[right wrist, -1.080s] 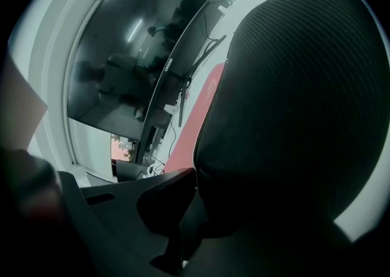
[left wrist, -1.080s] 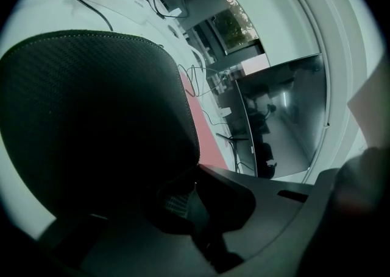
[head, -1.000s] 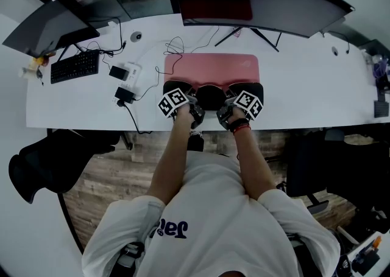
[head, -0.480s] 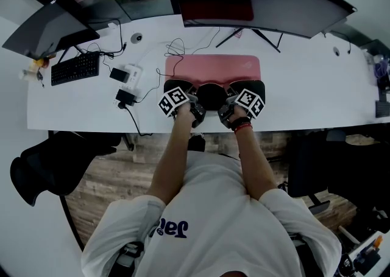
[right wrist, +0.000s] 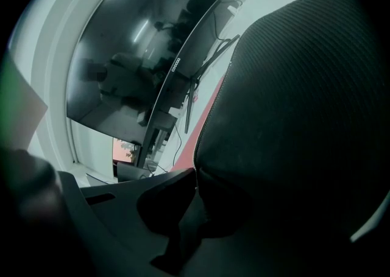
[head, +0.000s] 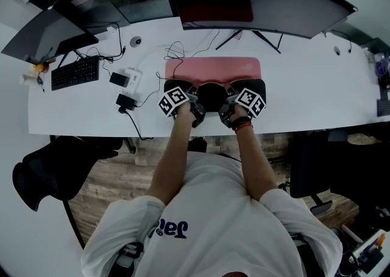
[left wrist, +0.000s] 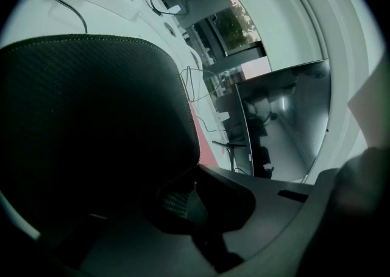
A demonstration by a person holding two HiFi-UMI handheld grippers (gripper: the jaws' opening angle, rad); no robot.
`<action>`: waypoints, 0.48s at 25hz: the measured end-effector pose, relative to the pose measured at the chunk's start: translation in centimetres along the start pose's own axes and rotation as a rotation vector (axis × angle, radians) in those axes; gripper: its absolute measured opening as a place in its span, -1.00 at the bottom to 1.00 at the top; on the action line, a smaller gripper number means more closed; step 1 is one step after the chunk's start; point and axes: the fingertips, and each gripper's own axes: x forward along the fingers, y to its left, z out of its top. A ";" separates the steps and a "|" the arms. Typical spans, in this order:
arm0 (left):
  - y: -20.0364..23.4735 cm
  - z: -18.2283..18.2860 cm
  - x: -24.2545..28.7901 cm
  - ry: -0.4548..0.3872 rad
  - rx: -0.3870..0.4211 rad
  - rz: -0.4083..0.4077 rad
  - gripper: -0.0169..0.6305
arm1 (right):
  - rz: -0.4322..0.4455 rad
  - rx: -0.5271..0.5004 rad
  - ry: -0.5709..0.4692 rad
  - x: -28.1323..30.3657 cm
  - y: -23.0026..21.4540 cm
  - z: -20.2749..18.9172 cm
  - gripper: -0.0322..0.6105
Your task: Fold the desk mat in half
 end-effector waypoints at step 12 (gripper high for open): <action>-0.5 1.0 1.0 0.007 0.009 -0.020 -0.85 | 0.014 0.002 -0.019 0.9 0.4 0.7 -0.80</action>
